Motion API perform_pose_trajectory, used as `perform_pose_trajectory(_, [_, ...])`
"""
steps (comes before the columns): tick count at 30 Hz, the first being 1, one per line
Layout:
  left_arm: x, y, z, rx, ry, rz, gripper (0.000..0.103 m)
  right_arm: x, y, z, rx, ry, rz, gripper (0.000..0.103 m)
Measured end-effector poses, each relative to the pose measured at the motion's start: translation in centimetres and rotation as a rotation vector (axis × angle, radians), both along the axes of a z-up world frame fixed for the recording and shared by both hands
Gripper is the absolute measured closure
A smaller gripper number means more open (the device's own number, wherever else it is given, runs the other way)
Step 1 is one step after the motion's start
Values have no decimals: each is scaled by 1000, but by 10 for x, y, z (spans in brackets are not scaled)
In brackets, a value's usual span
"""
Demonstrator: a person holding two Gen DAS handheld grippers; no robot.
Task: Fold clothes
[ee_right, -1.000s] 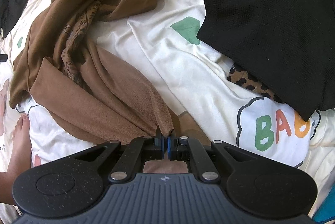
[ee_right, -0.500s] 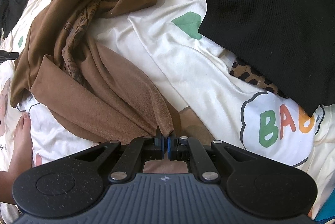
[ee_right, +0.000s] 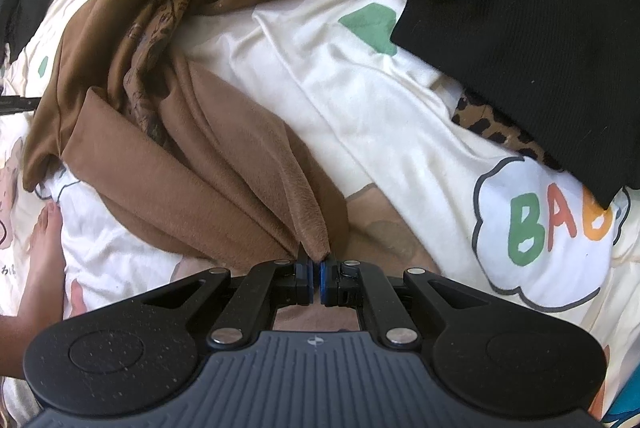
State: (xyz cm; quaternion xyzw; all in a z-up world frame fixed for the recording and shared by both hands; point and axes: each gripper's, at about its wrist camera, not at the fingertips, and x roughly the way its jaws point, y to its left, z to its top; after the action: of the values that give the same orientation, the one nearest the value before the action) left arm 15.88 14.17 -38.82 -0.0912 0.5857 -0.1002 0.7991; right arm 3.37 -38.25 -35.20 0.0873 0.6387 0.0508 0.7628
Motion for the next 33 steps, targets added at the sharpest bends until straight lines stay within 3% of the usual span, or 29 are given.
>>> perform_pose_trajectory(3, [-1,5,13,29,-36,-14,99,-4,3,2,12,20,16,103])
perform_pose_trajectory(8, [-2,44,55,102,-121,52,99,-13,3,8,20,57,29,103])
perform_pose_trajectory(16, [-2,94,108,264,-191,101,99,-19,-7,13,7,71,-20,103])
perform_pose_trajectory(25, [-5,140,126,347,-207,175,99,7,-2,39,11,-43,-42,103])
perform_pose_trajectory(31, [-7,171,132,383,-209,208,99,32,-5,61,74,-142,-128,101])
perform_pose_trajectory(33, [-8,185,136,392,-209,237,99,40,-1,72,83,-180,-144,94])
